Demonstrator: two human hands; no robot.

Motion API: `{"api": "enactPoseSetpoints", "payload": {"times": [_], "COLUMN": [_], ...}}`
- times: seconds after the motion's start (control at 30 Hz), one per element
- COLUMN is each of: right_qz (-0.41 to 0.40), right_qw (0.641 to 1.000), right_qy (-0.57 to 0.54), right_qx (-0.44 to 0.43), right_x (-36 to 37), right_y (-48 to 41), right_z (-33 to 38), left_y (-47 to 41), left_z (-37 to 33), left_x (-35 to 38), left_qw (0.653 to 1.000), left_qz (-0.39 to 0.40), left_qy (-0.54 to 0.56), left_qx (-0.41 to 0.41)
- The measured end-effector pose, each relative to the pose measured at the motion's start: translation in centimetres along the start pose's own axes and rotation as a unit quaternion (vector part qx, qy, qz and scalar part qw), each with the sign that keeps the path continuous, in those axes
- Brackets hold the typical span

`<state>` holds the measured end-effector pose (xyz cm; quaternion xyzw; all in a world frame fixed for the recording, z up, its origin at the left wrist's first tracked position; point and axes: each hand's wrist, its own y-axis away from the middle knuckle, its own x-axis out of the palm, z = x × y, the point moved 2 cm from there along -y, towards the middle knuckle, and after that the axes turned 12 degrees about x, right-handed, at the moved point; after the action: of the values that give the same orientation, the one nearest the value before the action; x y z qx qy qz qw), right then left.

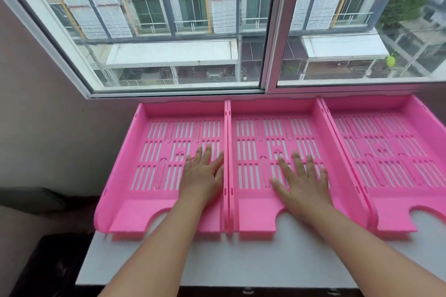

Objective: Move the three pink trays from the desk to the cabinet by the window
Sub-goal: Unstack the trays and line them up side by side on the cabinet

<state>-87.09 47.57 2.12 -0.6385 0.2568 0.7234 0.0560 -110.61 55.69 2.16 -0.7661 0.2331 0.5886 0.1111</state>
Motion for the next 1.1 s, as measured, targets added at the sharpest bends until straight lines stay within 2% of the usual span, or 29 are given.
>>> {"api": "enactPoseSetpoints", "payload": {"times": [0.1, 0.17, 0.23, 0.27, 0.33, 0.4, 0.47, 0.6, 0.8, 1.1], "right_qz": [0.032, 0.034, -0.043, -0.094, -0.173, -0.208, -0.189, -0.081, -0.112, -0.113], "right_qw": [0.999, 0.999, 0.998, 0.993, 0.980, 0.968, 0.960, 0.951, 0.933, 0.930], "right_qy": [0.000, -0.009, -0.041, -0.063, -0.101, -0.130, -0.191, -0.286, -0.332, -0.343], "right_qx": [-0.011, -0.030, -0.029, -0.021, 0.007, 0.046, 0.074, 0.083, 0.085, 0.065], "right_x": [-1.3, -2.7, -4.6, -5.3, -6.2, -6.1, -5.3, -2.9, -1.6, -1.1], "right_y": [-0.8, -1.1, -0.7, -0.3, 0.8, 1.9, 3.1, 5.0, 4.3, 4.1], "right_z": [0.9, 1.1, 0.1, -0.9, -3.7, -6.7, -8.7, -9.6, -9.2, -9.5], "left_y": [-0.2, 0.6, 2.6, 3.7, 5.8, 7.2, 8.0, 8.5, 7.9, 7.9], "left_z": [0.1, -0.8, -2.2, -3.1, -4.7, -5.8, -6.7, -8.6, -8.5, -9.0], "left_x": [-1.1, -2.4, -3.3, -3.6, -3.4, -2.6, -1.9, -0.4, 0.2, 0.5], "left_qw": [0.998, 0.983, 0.948, 0.938, 0.942, 0.943, 0.935, 0.940, 0.937, 0.928], "left_qz": [0.023, -0.027, -0.098, -0.117, -0.119, -0.122, -0.147, -0.163, -0.155, -0.170], "left_qy": [0.063, 0.178, 0.296, 0.319, 0.306, 0.300, 0.308, 0.280, 0.283, 0.304], "left_qx": [-0.006, -0.036, -0.070, -0.074, -0.068, -0.075, -0.093, -0.105, -0.132, -0.132]}}
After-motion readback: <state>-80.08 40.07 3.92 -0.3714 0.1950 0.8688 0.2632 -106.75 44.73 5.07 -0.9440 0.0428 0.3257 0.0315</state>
